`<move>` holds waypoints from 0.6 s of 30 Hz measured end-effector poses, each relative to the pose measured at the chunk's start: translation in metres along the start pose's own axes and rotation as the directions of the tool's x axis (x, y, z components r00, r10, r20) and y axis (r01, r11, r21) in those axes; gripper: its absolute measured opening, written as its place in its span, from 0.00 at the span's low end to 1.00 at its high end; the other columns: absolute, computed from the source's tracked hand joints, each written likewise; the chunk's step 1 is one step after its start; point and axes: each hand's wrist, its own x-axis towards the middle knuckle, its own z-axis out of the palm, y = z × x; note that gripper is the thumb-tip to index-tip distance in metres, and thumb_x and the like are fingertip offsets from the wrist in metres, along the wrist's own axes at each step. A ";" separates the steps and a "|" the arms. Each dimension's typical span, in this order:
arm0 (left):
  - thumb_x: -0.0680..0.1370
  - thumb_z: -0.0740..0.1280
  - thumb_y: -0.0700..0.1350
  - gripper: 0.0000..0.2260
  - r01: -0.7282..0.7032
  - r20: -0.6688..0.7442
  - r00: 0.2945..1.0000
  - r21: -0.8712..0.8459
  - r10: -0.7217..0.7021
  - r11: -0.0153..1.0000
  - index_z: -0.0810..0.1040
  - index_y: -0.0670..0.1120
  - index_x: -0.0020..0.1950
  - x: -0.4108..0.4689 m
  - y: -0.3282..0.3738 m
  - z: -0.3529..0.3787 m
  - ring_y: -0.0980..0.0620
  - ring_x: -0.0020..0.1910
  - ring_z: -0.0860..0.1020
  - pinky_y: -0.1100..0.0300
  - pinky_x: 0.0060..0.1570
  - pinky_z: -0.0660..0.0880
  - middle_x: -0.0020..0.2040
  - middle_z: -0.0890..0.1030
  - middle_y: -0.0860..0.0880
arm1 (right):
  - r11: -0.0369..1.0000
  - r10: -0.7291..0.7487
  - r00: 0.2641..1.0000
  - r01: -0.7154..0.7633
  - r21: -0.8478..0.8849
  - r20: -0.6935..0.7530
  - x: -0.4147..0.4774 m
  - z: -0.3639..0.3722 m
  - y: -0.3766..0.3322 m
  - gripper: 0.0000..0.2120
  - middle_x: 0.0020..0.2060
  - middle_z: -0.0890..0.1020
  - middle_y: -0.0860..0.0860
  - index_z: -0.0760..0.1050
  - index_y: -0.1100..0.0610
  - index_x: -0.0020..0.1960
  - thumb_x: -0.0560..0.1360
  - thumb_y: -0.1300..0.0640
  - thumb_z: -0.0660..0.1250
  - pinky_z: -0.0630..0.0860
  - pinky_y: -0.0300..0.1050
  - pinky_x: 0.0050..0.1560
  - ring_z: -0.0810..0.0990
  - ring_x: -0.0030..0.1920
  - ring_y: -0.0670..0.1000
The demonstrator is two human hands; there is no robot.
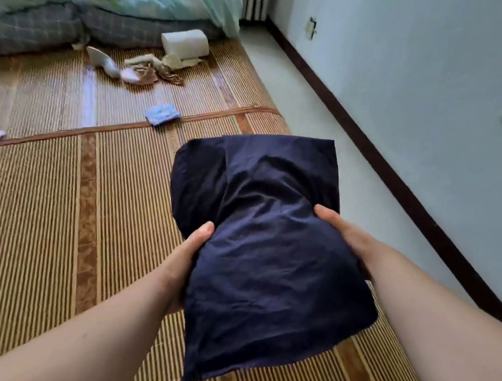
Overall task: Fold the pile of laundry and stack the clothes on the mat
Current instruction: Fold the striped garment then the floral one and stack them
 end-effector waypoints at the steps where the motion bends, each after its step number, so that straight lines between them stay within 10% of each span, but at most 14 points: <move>1: 0.48 0.77 0.70 0.39 0.020 -0.017 1.000 0.005 -0.020 1.000 0.81 0.52 0.55 0.006 -0.003 -0.003 0.46 0.53 0.83 0.51 0.51 0.75 0.52 0.85 0.47 | 1.000 -0.007 1.000 0.007 -0.006 -0.001 0.009 -0.002 0.004 0.34 0.50 0.86 0.53 0.84 0.54 0.49 0.51 0.33 0.76 0.77 0.43 0.46 0.85 0.49 0.51; 10: 0.53 0.73 0.74 0.41 0.062 -0.068 0.996 0.112 -0.055 0.992 0.76 0.54 0.60 0.016 -0.011 -0.006 0.51 0.49 0.84 0.56 0.46 0.78 0.49 0.86 0.52 | 0.976 -0.030 0.995 0.009 -0.219 -0.094 0.033 -0.012 0.003 0.36 0.48 0.86 0.50 0.82 0.54 0.53 0.53 0.34 0.78 0.77 0.46 0.54 0.85 0.49 0.51; 14: 0.65 0.74 0.66 0.42 -0.135 -0.312 0.930 0.199 0.194 0.971 0.62 0.56 0.75 0.004 0.000 0.005 0.48 0.62 0.76 0.48 0.61 0.73 0.67 0.75 0.51 | 0.846 -0.305 0.905 0.116 -0.520 -0.296 0.020 -0.011 -0.010 0.45 0.72 0.69 0.53 0.60 0.51 0.76 0.66 0.35 0.73 0.65 0.52 0.71 0.70 0.70 0.53; 18: 0.63 0.71 0.63 0.49 -0.233 -0.445 0.758 0.497 0.476 0.836 0.52 0.55 0.79 -0.024 0.022 0.020 0.45 0.70 0.69 0.47 0.71 0.65 0.74 0.66 0.47 | 0.665 -0.545 0.777 0.170 -0.728 -0.316 -0.006 0.006 -0.026 0.45 0.75 0.64 0.51 0.53 0.47 0.78 0.68 0.34 0.67 0.62 0.56 0.72 0.63 0.73 0.54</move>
